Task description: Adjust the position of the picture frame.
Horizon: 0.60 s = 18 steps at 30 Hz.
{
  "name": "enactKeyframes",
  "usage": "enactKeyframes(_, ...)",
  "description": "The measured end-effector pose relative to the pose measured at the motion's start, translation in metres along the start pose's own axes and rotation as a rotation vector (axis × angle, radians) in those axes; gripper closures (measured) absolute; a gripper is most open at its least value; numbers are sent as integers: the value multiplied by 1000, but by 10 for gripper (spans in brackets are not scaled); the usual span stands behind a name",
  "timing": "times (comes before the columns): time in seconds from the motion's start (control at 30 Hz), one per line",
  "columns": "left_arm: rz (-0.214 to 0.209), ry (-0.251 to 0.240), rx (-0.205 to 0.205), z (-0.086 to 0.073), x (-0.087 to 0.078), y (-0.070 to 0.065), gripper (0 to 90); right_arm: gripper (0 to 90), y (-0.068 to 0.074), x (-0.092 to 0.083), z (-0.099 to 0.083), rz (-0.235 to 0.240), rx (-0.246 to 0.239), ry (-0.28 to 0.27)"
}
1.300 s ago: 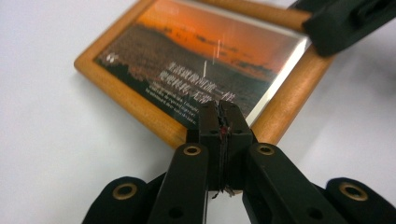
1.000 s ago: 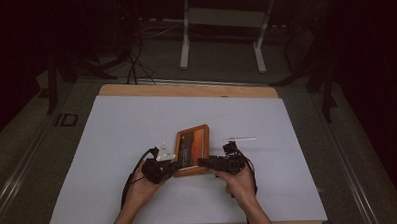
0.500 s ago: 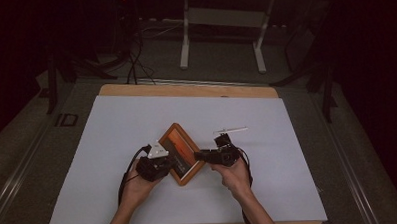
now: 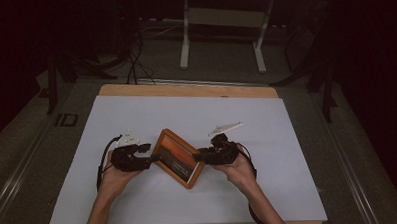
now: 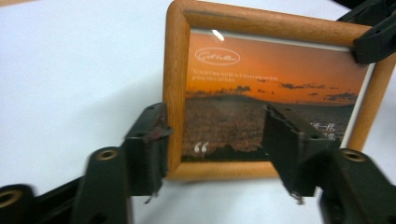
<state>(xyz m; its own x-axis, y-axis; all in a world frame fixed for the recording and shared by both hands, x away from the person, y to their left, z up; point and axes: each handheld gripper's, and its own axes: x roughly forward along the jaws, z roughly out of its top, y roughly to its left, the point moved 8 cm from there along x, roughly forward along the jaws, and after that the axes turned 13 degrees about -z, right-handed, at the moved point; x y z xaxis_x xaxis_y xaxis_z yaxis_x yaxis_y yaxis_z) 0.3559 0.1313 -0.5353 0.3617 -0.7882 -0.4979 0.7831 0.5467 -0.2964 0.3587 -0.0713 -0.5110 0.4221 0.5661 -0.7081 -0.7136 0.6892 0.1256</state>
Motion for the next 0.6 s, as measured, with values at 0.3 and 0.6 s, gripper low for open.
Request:
enactKeyframes(0.3,-145,-49,32,-1,4,5,331,692,15,-11,2,39,-266,-42)
enactKeyframes(0.6,-179,-10,121,-2,6,-10,505,692,11,-18,0,88,-433,-48)
